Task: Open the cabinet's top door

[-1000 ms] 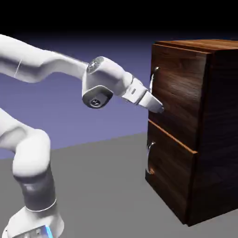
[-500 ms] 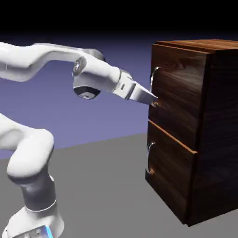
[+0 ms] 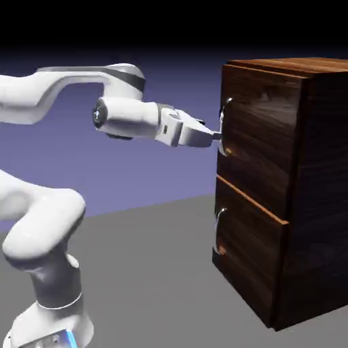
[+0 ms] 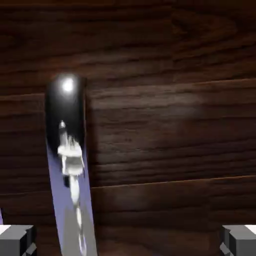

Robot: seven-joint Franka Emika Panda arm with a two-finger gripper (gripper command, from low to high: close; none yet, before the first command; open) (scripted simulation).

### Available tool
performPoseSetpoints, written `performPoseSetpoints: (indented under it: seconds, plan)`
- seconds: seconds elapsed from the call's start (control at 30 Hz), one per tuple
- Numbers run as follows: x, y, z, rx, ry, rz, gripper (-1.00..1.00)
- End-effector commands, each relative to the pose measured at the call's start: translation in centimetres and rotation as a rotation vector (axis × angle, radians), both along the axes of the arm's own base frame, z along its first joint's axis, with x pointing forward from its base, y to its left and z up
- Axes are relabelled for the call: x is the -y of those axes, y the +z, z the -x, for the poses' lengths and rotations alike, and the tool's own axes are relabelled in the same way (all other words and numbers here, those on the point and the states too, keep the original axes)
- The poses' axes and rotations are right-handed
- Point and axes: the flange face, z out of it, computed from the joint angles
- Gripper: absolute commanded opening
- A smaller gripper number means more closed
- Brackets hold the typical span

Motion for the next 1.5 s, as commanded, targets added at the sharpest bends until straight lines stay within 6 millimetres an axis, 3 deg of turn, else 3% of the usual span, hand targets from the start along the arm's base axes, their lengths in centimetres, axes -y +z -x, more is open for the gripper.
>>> performPoseSetpoints:
  seconds: [0.0, 0.43, 0.6, 0.63, 0.67, 0.7, 1.07, 1.47]
  plan:
    - [-0.3, -0.2, 0.0, 0.014, -0.002, 0.004, 0.0]
    - [-3.4, -3.0, -0.8, 0.183, -0.04, 0.067, 0.0]
    - [-3.1, -3.0, -5.8, 0.183, -0.04, 0.067, 0.0]
    - [-3.1, -3.0, -5.8, 0.183, -0.04, 0.067, 0.0]
    - [-3.1, -3.0, -5.8, 0.183, -0.04, 0.067, -1.0]
    - [-3.1, -3.0, -5.8, 0.183, -0.04, 0.067, -1.0]
    - [2.1, -3.0, 1.5, 0.191, 0.27, 0.038, -1.0]
    - [8.0, -3.0, 6.2, 0.197, 0.531, 0.013, -1.0]
